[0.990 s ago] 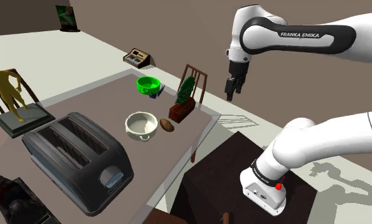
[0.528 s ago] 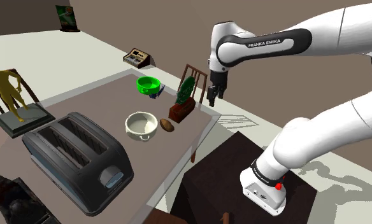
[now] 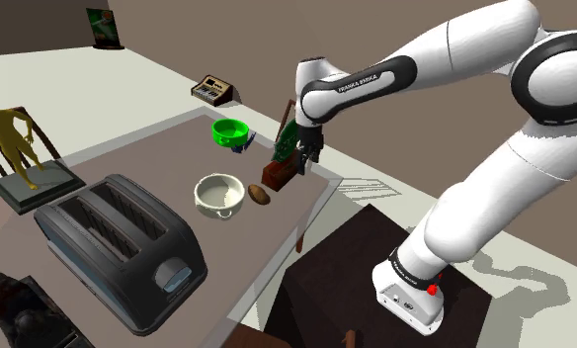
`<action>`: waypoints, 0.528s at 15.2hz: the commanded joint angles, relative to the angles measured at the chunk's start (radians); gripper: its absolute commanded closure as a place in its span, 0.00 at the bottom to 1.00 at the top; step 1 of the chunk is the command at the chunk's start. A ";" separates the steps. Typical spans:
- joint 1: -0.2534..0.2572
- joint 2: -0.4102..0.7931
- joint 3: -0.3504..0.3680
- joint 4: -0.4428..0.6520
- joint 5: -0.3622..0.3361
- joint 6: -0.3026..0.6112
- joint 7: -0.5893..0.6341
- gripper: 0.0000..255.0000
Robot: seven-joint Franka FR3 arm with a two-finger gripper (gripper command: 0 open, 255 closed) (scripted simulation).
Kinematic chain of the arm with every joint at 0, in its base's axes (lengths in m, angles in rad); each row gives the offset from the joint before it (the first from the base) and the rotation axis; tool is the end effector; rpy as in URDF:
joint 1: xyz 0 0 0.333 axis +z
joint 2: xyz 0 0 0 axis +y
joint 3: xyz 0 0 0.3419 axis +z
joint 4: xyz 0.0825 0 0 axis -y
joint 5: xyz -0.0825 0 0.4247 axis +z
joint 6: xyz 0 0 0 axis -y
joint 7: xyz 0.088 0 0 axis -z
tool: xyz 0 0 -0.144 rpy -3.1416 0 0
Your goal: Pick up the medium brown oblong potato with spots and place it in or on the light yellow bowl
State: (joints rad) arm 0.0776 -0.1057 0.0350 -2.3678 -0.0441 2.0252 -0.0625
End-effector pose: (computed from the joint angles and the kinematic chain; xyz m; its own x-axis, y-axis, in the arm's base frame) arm 0.4750 0.0495 0.3139 0.9530 0.1889 -0.2370 0.1999 -0.9796 0.0229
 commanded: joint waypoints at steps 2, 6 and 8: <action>0.008 0.120 0.009 0.053 -0.004 0.068 0.010 0.00; 0.020 0.278 0.019 0.147 -0.014 0.132 0.024 0.00; 0.026 0.356 0.022 0.202 -0.020 0.155 0.030 0.00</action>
State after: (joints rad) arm 0.1047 0.2041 0.0592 -2.1969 -0.0587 2.1647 -0.0296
